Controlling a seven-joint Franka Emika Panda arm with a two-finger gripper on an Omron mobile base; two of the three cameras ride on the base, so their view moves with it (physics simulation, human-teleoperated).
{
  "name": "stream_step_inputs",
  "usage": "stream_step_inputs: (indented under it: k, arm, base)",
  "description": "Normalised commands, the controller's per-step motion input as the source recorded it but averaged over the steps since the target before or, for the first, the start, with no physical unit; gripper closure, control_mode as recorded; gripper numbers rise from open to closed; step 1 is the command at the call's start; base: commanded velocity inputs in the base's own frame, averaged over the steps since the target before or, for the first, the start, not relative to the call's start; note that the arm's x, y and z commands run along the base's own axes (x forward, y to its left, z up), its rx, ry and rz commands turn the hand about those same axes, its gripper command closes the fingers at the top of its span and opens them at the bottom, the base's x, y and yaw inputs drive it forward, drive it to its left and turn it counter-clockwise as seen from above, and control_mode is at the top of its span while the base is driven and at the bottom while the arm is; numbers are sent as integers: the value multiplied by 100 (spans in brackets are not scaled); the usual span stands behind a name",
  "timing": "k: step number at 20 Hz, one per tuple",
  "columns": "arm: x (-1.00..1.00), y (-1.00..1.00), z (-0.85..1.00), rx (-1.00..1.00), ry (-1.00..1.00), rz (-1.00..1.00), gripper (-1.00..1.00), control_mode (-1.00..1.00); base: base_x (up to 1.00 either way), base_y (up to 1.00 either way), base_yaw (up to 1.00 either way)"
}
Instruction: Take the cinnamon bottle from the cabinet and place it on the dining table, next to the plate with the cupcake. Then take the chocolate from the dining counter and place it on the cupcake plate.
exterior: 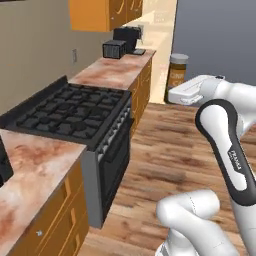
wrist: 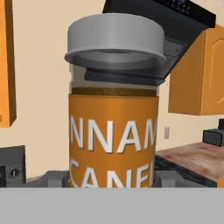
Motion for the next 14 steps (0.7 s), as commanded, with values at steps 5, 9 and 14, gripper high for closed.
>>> stream_step_inputs:
  k: [5, 9, 14]
  arm:
    - [0, 0, 0, 0, 0, 0, 100, 100]
    - [0, 0, 0, 0, 0, 0, 100, 100]
    - [0, 0, 0, 0, 0, 0, 100, 100]
  base:
    - [0, -52, -78]
    - [0, -52, -80]
    - [0, -58, -81]
